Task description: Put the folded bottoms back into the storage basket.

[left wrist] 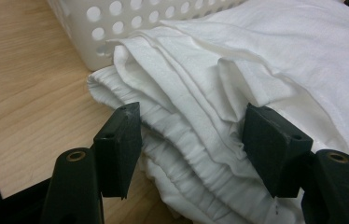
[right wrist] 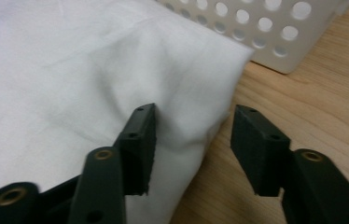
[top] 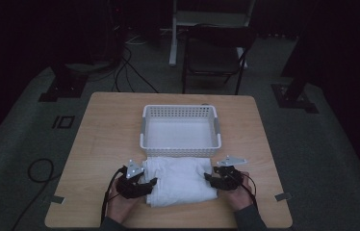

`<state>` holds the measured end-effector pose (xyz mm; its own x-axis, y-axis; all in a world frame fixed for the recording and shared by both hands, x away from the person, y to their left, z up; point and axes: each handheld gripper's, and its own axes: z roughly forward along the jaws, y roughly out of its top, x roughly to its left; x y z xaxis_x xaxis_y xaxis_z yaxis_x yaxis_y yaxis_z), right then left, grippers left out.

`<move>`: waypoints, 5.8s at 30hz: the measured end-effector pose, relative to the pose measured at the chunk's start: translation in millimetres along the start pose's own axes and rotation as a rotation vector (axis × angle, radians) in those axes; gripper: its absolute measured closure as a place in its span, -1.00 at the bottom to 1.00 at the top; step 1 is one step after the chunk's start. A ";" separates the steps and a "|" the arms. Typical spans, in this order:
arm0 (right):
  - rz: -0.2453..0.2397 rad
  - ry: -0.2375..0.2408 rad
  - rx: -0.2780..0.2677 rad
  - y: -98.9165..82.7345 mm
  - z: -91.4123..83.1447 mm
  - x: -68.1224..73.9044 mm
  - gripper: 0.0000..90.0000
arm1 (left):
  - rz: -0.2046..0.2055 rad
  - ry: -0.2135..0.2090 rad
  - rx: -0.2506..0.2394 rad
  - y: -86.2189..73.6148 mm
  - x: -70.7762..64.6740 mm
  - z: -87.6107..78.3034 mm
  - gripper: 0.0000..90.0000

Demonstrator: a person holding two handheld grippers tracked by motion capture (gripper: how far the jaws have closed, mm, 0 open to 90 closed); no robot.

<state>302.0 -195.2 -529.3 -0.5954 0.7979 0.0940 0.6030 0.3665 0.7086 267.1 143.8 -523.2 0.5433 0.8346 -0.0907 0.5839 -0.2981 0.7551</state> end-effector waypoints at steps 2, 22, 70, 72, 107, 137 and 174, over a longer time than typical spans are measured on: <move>0.001 0.007 0.006 0.3 0.8 -0.9 0.30 | -0.003 -0.005 -0.002 1.5 0.0 3.0 -0.17; 0.021 -0.042 0.006 16.2 11.4 -15.5 0.60 | -0.012 0.006 -0.018 23.8 3.6 29.4 -0.17; 0.083 -0.015 -0.044 22.0 -1.6 -6.3 -0.72 | -0.121 -0.047 0.024 28.6 15.5 62.0 -0.96; 0.090 -0.006 -0.021 20.0 5.6 -7.6 -0.76 | -0.155 -0.079 0.036 27.1 18.9 65.9 -0.98; 0.217 0.256 -0.043 12.6 25.7 -27.4 0.52 | -0.206 -0.271 0.009 26.2 18.6 59.8 0.11; 0.045 0.106 -0.088 31.7 -26.3 8.8 0.55 | -0.105 -0.211 -0.114 44.9 -12.0 8.5 0.16; -0.006 0.083 -0.207 55.9 -68.5 23.9 0.55 | -0.091 -0.249 -0.216 71.1 -12.8 -32.3 0.17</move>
<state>285.1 -188.5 -439.6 -0.6456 0.7507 0.1402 0.4821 0.2583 0.8372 282.1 126.8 -447.4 0.6412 0.7064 -0.2999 0.5101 -0.1004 0.8543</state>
